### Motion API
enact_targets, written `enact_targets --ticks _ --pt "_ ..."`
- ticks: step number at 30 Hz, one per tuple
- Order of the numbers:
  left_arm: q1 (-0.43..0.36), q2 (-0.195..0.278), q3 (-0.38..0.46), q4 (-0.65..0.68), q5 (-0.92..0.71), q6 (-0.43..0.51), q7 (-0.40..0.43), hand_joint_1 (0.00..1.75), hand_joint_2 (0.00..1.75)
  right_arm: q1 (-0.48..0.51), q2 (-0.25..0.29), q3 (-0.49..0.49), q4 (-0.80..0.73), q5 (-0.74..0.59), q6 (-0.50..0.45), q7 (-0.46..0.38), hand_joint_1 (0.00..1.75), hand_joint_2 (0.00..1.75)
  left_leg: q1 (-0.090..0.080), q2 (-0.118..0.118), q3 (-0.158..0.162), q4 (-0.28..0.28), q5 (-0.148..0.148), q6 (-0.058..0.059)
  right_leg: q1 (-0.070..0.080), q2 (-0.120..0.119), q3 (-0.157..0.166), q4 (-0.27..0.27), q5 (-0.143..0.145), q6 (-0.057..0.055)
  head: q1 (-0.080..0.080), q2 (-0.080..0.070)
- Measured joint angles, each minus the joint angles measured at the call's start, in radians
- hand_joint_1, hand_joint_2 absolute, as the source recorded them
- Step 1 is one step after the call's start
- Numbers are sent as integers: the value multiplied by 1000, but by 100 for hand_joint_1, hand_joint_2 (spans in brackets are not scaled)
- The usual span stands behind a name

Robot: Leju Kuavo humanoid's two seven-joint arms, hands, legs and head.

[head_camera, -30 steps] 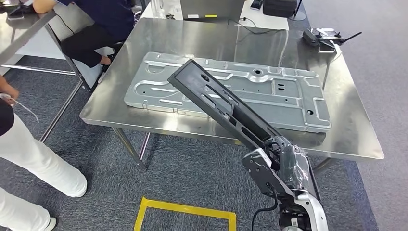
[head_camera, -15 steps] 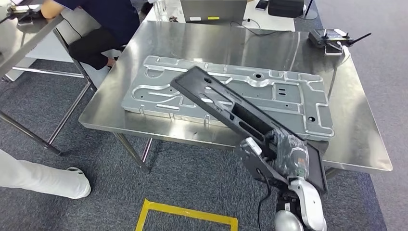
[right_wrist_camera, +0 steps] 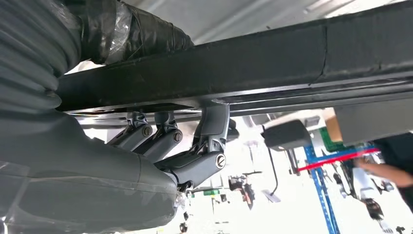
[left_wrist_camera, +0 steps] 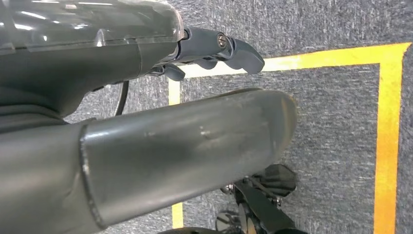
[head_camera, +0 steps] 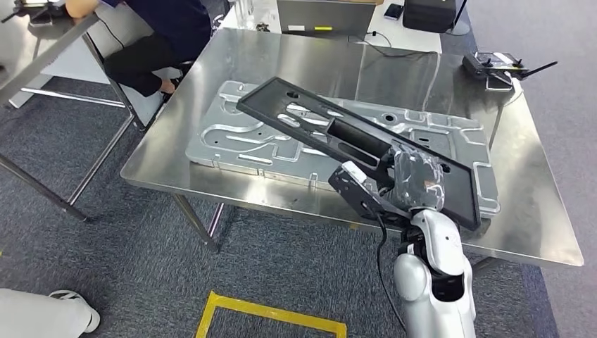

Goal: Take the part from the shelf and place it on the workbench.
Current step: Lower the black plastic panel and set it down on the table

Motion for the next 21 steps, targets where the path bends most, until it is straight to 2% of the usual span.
enact_targets --ticks 2,3,4,5,6,7,8,9,12,14,16,17,18,19,20,21 --pt "-1 1 0 4 -2 1 -1 0 0 -8 -2 0 10 7 4 0 175 175 0 -1 1 -1 -2 4 -7 3 -72 131 -51 10 0 0" --pt "-1 1 0 7 -4 1 -2 0 0 -11 -4 1 17 15 8 0 175 175 1 -2 2 0 -4 4 -12 3 -99 174 -57 14 0 0" --pt "-1 1 0 10 -7 2 -3 0 0 -15 -5 2 25 26 15 -1 175 175 1 -3 4 2 -6 3 -16 3 -110 180 -42 18 0 0" --pt "-1 1 0 13 -10 2 -6 0 0 -23 -7 4 34 38 24 -2 175 175 3 -5 6 4 -10 0 -20 3 -100 145 -7 20 0 0" --pt "-2 2 0 17 -13 3 -8 0 0 -36 -7 6 45 50 35 -4 175 175 4 -6 9 7 -14 -4 -24 2 -75 81 38 22 0 0" --pt "-2 3 1 22 -16 4 -11 0 0 -51 -8 9 60 62 48 -8 175 175 3 -6 11 11 -19 -9 -25 3 -48 17 70 22 0 0" --pt "-4 5 1 27 -17 7 -14 0 0 -69 -8 13 77 73 61 -13 175 175 2 -6 11 15 -24 -14 -24 4 -25 -37 90 19 0 0" --pt "-7 8 1 33 -19 11 -18 0 0 -84 -8 18 97 82 74 -21 175 175 1 -6 10 17 -26 -21 -21 5 -13 -68 97 15 0 0" --pt "-16 22 2 58 -19 27 -31 0 0 -113 -8 39 165 92 105 -63 175 175 3 -5 11 15 -33 -40 -18 6 -6 -84 88 -5 -1 0" --pt "-21 36 3 79 -19 38 -40 0 0 -125 -9 63 220 84 114 -99 175 175 6 -3 -1 52 -54 -49 -21 5 6 -91 84 -21 -1 0" --pt "-24 50 5 102 -20 48 -44 0 0 -131 -10 98 278 72 109 -122 175 175 8 -1 -58 166 -103 -54 -20 2 18 -93 77 -33 -1 0" --pt "-25 55 6 112 -20 51 -46 0 0 -131 -11 116 304 66 104 -127 175 175 8 -1 -98 236 -127 -56 -18 2 22 -93 72 -36 -1 0" --pt "-26 60 7 121 -20 54 -47 0 0 -129 -12 131 327 62 101 -130 175 175 8 -1 -132 288 -137 -57 -16 2 28 -93 67 -37 -1 0" --pt "-25 65 8 128 -20 56 -48 0 0 -127 -14 143 346 58 99 -132 175 175 7 -1 -151 307 -128 -56 -14 2 35 -93 61 -38 -1 0" --pt "-25 70 8 134 -20 58 -48 0 0 -125 -16 153 362 55 97 -133 175 175 7 -1 -150 284 -96 -53 -13 2 43 -93 54 -37 -1 0" --pt "-24 74 9 140 -20 59 -48 0 0 -124 -17 159 375 53 96 -134 175 175 7 0 -131 226 -50 -48 -12 2 54 -93 46 -35 -1 0"
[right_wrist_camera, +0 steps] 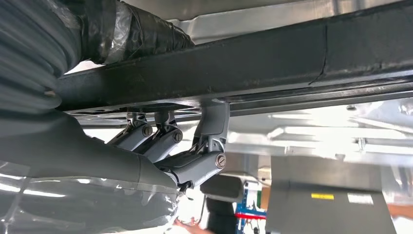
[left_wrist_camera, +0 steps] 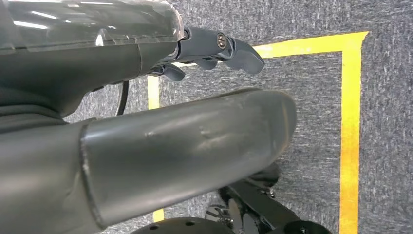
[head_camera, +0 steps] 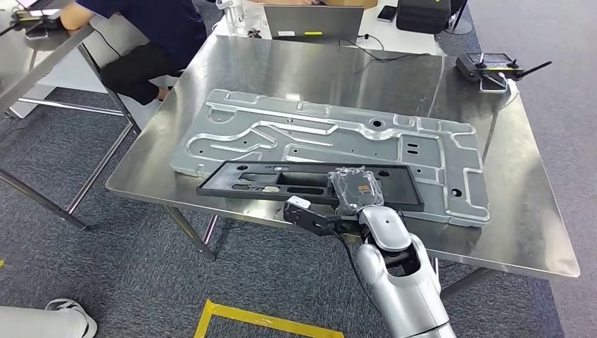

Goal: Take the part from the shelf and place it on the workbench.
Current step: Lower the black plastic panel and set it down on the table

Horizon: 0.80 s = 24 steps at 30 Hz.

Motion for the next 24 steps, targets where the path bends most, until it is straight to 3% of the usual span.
enact_targets --ticks 2,3,6,8,10,12,13,14,15,16,18,19,22,24 --pt "0 7 2 10 0 2 -1 0 0 -3 -3 10 19 -4 -3 -2 175 175 -4 0 54 -129 66 11 2 1 16 0 -16 7 0 0" --pt "-1 9 4 14 0 3 -1 0 0 -5 -5 14 26 -5 -5 -2 175 175 -7 1 72 -168 75 16 3 2 20 0 -21 12 0 0" --pt "-3 13 7 26 -1 7 -2 0 0 -10 -10 21 49 -12 -13 -4 175 175 -11 2 91 -201 59 27 6 2 25 1 -23 27 0 0" --pt "-3 16 8 33 -1 10 -2 0 0 -14 -14 24 60 -14 -19 -8 175 175 -7 1 113 -215 52 38 4 3 13 40 -26 35 1 0" --pt "-5 19 10 39 -1 11 -2 0 0 -18 -17 26 70 -15 -21 -11 175 175 -4 0 134 -223 43 48 2 3 -46 141 -55 42 1 0" --pt "-7 21 12 43 -1 12 -2 0 0 -17 -21 27 78 -16 -21 -13 175 175 -5 -2 150 -224 29 53 0 3 -126 244 -92 50 1 0" --pt "-6 21 13 45 -1 12 -2 0 0 -16 -23 27 83 -16 -22 -13 175 175 -5 -3 160 -224 20 52 -1 3 -153 262 -92 52 1 0" --pt "-5 21 14 48 -1 12 -2 0 0 -15 -24 27 86 -17 -22 -14 175 175 -5 -4 173 -224 11 51 -3 3 -164 249 -72 52 1 0" --pt "-4 21 14 50 -1 12 -2 0 0 -15 -25 27 89 -17 -23 -14 175 175 -5 -5 189 -224 0 49 -3 3 -161 204 -30 51 1 0" --pt "-4 22 15 53 -1 12 -2 0 0 -15 -26 27 91 -18 -25 -15 175 175 -4 -5 201 -225 -11 46 -3 2 -147 141 25 47 1 0" --pt "-6 22 16 57 0 13 -2 0 0 -16 -27 27 95 -18 -29 -16 175 175 -6 -6 221 -223 -31 36 2 2 -124 44 87 37 1 0" --pt "-8 22 16 59 0 14 -2 0 0 -16 -28 27 94 -19 -33 -16 175 175 -7 -7 227 -223 -37 29 5 2 -120 23 96 31 2 0" --pt "-9 22 16 61 0 16 -2 0 0 -17 -30 28 88 -21 -39 -19 175 175 -8 -6 241 -212 -39 12 5 4 -96 8 86 10 3 0" --pt "-11 23 17 61 0 17 -2 0 0 -17 -30 28 85 -20 -40 -17 175 175 -7 -3 217 -152 -50 6 1 3 -67 -6 77 -3 3 0"
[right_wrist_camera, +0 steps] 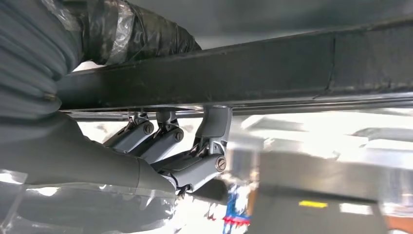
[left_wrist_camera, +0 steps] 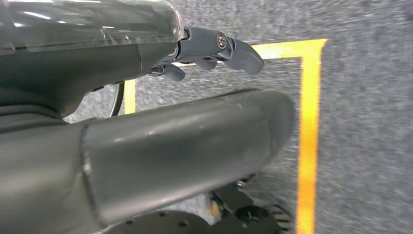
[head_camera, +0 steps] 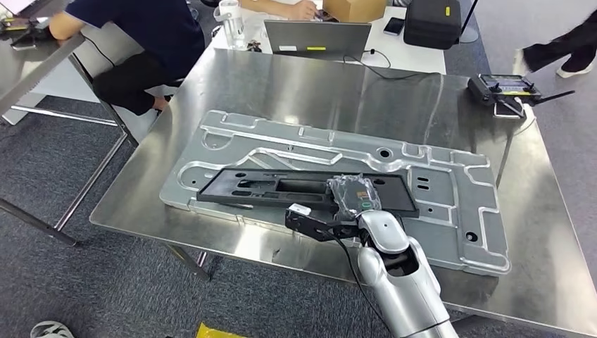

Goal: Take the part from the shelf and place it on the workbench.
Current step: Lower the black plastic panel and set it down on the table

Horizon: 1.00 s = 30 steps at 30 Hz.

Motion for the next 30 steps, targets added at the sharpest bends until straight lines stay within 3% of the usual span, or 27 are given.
enact_targets --ticks 3,4,5,6,7,8,10,11,12,14,16,18,19,20,21,23,24,26,28,30 --pt "0 0 0 2 0 0 0 0 0 2 -1 0 -1 1 -1 2 175 175 3 2 -112 160 -64 -11 0 1 22 -5 -19 -9 -1 0" --pt "1 0 0 3 0 1 1 0 0 5 -1 0 -1 0 -1 1 175 175 4 2 -143 185 -74 -14 1 2 29 -4 -26 -9 -1 0" --pt "2 1 0 3 0 1 1 0 0 8 -1 0 0 0 -1 -1 175 175 4 3 -159 180 -61 -16 1 4 38 -2 -34 -9 -1 0" --pt "3 2 0 3 -1 2 3 0 0 10 -1 0 0 0 -1 -2 175 175 5 3 -160 143 -25 -16 1 6 48 -1 -42 -7 -1 0" --pt "4 2 0 3 -2 4 5 0 0 11 -1 0 0 -1 -1 -4 175 175 5 3 -151 82 31 -13 1 7 58 0 -50 -5 -1 0" --pt "4 3 0 3 -3 6 6 0 0 11 -1 0 1 -1 -1 -5 131 175 3 3 -142 28 74 -10 2 7 67 0 -58 -1 -1 0" --pt "3 4 0 4 -6 9 8 0 87 11 -1 0 2 -1 -3 -1 44 175 -3 3 -131 -43 117 2 4 7 73 2 -69 9 -1 0" --pt "3 5 0 4 -9 11 9 0 87 12 -2 -1 4 0 -3 1 0 175 -6 3 -131 -47 113 8 5 7 73 1 -73 15 -1 0" --pt "3 5 0 4 -12 14 10 0 87 12 -2 -1 4 0 -4 2 0 175 -6 3 -129 -53 116 13 6 7 72 1 -76 21 -1 0" --pt "5 3 -1 5 -19 19 12 0 0 11 -3 -1 4 1 -6 3 0 87 0 4 -123 -61 123 22 6 7 71 11 -90 31 -1 0" --pt "3 2 -2 5 -21 22 13 0 0 9 -3 -2 4 1 -8 3 0 0 4 5 -114 -69 123 29 4 5 34 89 -134 40 -1 0" --pt "-1 3 -3 5 -20 22 15 0 0 9 -4 -3 6 1 -10 3 0 0 4 6 -111 -69 119 34 2 5 -40 222 -186 46 0 0" --pt "-2 3 -3 6 -20 23 16 0 0 11 -4 -4 7 1 -10 3 0 0 4 5 -109 -69 116 35 1 4 -71 268 -193 48 0 0" --pt "-2 2 -3 6 -19 23 17 0 0 12 -4 -6 9 1 -10 2 0 0 4 5 -106 -68 113 35 1 4 -86 281 -180 48 0 0" --pt "-2 2 -3 7 -19 23 17 0 0 12 -4 -8 10 1 -10 2 0 0 4 4 -102 -67 109 34 1 4 -81 254 -148 47 0 0" --pt "-1 2 -3 10 -19 23 18 0 0 12 -4 -11 10 1 -10 2 0 0 3 2 -93 -64 101 29 2 4 -32 127 -66 41 0 0" --pt "-2 2 -3 11 -19 23 18 0 0 11 -4 -12 10 1 -11 2 0 0 1 1 -91 -62 97 26 3 5 -8 67 -41 37 0 0" --pt "-3 2 -3 12 -18 23 18 0 0 10 -4 -13 10 0 -11 2 0 0 -2 0 -91 -61 94 16 6 6 12 15 -30 29 -1 0" --pt "-4 2 -2 12 -18 23 18 0 0 10 -4 -14 10 0 -11 2 0 0 -2 0 -91 -63 93 6 5 8 13 9 -29 20 -2 0" --pt "-4 3 -2 13 -16 23 19 0 0 9 -3 -16 10 -1 -11 1 0 0 -1 2 -102 -32 68 -5 1 7 19 0 -25 8 -2 0"
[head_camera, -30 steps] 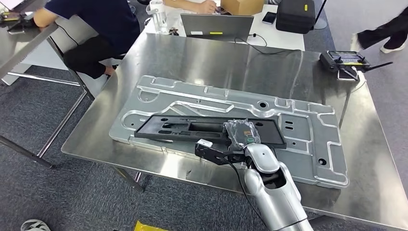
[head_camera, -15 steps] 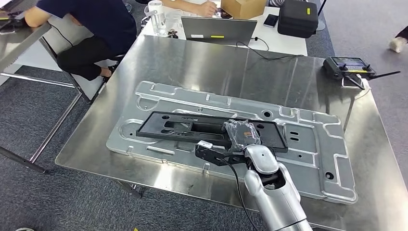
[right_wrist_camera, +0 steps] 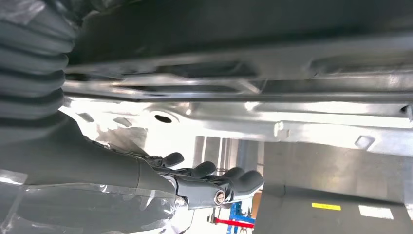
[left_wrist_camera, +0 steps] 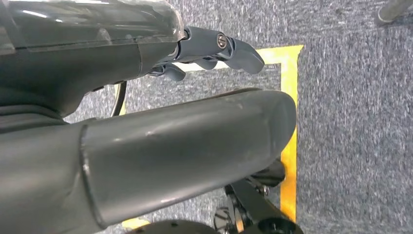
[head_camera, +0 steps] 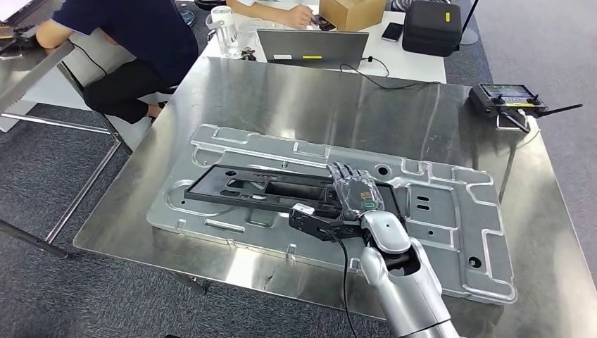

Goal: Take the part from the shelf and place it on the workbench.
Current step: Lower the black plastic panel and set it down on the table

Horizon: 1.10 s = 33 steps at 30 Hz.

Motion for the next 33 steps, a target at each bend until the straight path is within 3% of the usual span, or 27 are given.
enact_targets --ticks 3,5,6,8,10,14,16,18,19,20,21,22,23,25,26,29,30,31,33 --pt "0 1 0 6 3 0 1 0 0 0 1 0 3 -1 0 -3 0 0 2 1 -79 177 -91 -11 0 -5 4 -2 0 -11 -1 0" --pt "1 2 0 10 6 0 2 0 0 2 1 -1 9 -1 0 -4 0 0 3 2 -115 254 -110 -13 3 -7 3 2 0 -13 -1 0" --pt "1 2 1 12 9 -1 2 0 0 2 1 -1 11 -1 0 -4 0 0 2 2 -105 236 -91 -11 4 -7 4 4 0 -13 -1 0" --pt "0 5 1 15 12 -1 2 0 0 1 1 -1 14 -1 0 -5 0 0 1 1 -41 105 -26 -1 5 -5 4 7 -1 -11 -1 0" --pt "-3 8 1 18 14 -2 2 0 0 0 1 -1 15 -2 -1 -6 0 0 -4 1 12 -4 15 9 8 -4 0 10 -1 -5 -1 0" --pt "-4 8 1 26 16 -3 1 0 0 -1 1 -2 19 -3 -1 -8 0 0 -5 2 17 -33 34 28 9 -3 -6 11 -1 18 0 0" --pt "-5 8 2 29 16 -3 1 0 0 -1 1 -4 20 -4 -2 -8 0 0 0 6 12 -44 48 43 7 -3 -22 56 -50 28 1 0" --pt "-6 9 2 31 16 -3 1 0 0 0 0 -5 24 -6 -3 -8 0 0 0 9 -3 -45 59 51 2 -3 -61 172 -134 37 1 0" --pt "-6 10 2 32 16 -3 1 0 0 1 0 -5 26 -7 -3 -8 0 0 -1 9 -12 -44 65 52 -1 -3 -78 230 -165 41 1 0" --pt "-6 10 2 33 16 -3 1 0 0 2 -1 -5 29 -7 -3 -9 0 0 -1 10 -23 -42 71 51 -3 -3 -83 265 -177 44 1 0" --pt "-6 10 2 34 16 -3 1 0 0 2 -1 -5 32 -8 -3 -9 0 0 -1 10 -33 -39 78 50 -5 -4 -71 263 -168 46 1 0" --pt "-6 11 2 35 16 -3 1 0 0 2 -1 -6 33 -8 -3 -9 0 0 -1 10 -43 -36 84 47 -7 -4 -39 223 -144 46 1 0" --pt "-7 11 2 37 16 -3 1 0 0 1 -1 -6 34 -8 -3 -10 0 0 -1 10 -52 -33 89 44 -8 -5 8 157 -117 45 1 0" --pt "-7 10 2 40 16 -3 1 0 0 -1 -1 -6 34 -8 -4 -11 0 0 -2 9 -63 -28 101 33 -4 -5 86 34 -88 38 1 0" --pt "-8 11 2 41 16 -3 1 0 0 -2 0 -6 34 -8 -4 -11 0 0 -2 9 -65 -27 107 27 -1 -4 103 2 -85 33 1 0" --pt "-7 11 2 41 16 -3 1 0 0 -4 0 -6 34 -9 -5 -11 0 0 -1 8 -69 -33 124 7 1 -6 93 -11 -67 15 0 0" --pt "-7 12 2 41 16 -3 1 0 0 -4 0 -6 34 -9 -5 -11 0 0 0 7 -76 -24 108 1 -1 -8 84 -13 -56 6 0 0" --pt "-6 13 2 41 16 -3 1 0 0 -5 1 -6 35 -9 -5 -12 0 0 1 6 -88 2 73 -3 -4 -10 73 -16 -43 -3 0 0" --pt "-7 13 2 44 16 -3 1 0 0 -5 3 -7 37 -9 -6 -14 0 0 3 6 -120 111 -34 -11 -5 -13 45 -16 -20 -13 0 0"
